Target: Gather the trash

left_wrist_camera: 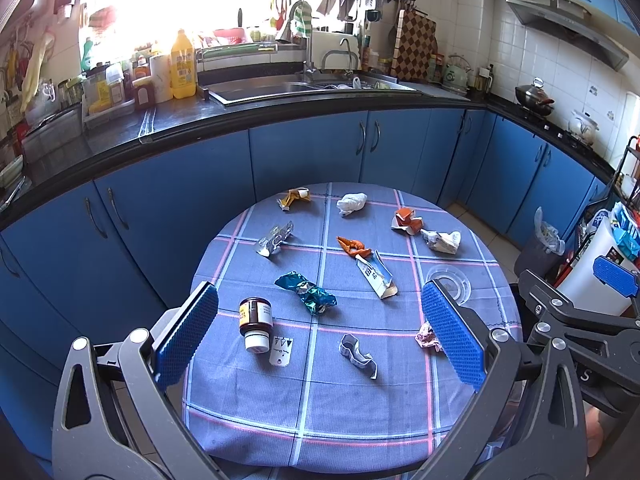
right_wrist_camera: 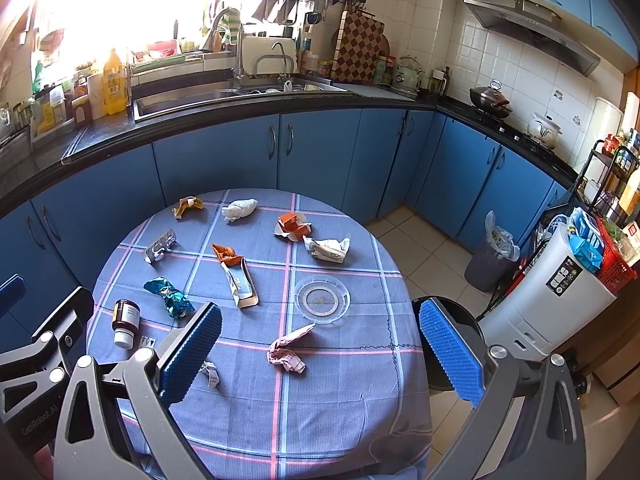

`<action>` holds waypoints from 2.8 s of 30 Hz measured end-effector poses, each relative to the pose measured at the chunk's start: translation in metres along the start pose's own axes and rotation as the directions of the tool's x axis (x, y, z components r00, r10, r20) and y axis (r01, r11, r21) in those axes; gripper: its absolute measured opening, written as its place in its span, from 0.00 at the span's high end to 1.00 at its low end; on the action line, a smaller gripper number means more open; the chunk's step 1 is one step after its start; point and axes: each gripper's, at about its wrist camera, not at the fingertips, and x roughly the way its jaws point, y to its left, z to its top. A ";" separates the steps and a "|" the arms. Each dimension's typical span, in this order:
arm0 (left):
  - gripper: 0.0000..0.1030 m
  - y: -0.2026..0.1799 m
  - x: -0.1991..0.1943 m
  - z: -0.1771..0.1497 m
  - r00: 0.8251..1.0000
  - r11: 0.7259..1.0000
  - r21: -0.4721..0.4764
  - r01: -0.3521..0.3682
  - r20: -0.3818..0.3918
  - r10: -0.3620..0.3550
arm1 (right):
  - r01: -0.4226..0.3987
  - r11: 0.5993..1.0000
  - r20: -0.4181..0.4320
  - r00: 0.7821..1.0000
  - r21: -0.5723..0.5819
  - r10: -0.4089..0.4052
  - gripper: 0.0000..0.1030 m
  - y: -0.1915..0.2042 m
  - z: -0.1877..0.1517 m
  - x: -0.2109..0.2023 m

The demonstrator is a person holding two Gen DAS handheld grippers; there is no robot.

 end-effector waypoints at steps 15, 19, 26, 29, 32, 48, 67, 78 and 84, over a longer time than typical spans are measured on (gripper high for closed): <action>0.03 -0.001 -0.001 0.000 1.000 1.000 -0.003 0.002 -0.008 -0.002 | -0.003 1.000 -0.005 1.000 0.001 0.003 0.06 0.001 0.000 -0.003; 0.03 -0.001 -0.002 -0.005 1.000 1.000 -0.007 -0.001 -0.009 0.001 | -0.003 1.000 -0.010 1.000 0.003 0.003 0.06 0.001 0.000 -0.003; 0.03 0.000 0.004 -0.004 1.000 1.000 -0.012 -0.008 -0.022 0.008 | -0.007 1.000 -0.021 1.000 0.010 0.008 0.06 -0.002 -0.004 0.006; 0.03 -0.001 0.009 -0.005 0.999 1.000 -0.011 -0.008 -0.038 0.008 | -0.008 1.000 -0.015 1.000 0.017 0.008 0.06 -0.003 -0.006 0.011; 0.03 -0.001 0.022 -0.011 0.998 1.000 -0.016 -0.021 -0.062 0.020 | -0.036 0.999 -0.006 0.999 0.028 0.037 0.06 -0.004 -0.010 0.020; 0.03 -0.020 0.138 -0.075 0.936 0.997 0.077 0.021 -0.353 0.008 | -0.039 0.994 -0.248 0.967 0.106 0.065 0.06 -0.014 -0.064 0.145; 0.39 -0.003 0.170 -0.088 0.898 0.997 -0.009 0.070 -0.436 -0.067 | -0.059 0.998 -0.336 0.941 -0.023 0.048 0.06 0.014 -0.082 0.195; 0.77 0.003 0.176 -0.092 0.880 0.993 -0.046 0.105 -0.460 -0.115 | -0.155 0.986 -0.356 0.926 -0.058 0.125 0.66 0.036 -0.083 0.200; 0.95 0.010 0.172 -0.089 0.894 0.991 -0.094 0.095 -0.430 -0.127 | -0.168 0.984 -0.312 0.940 -0.062 0.141 0.78 0.035 -0.080 0.189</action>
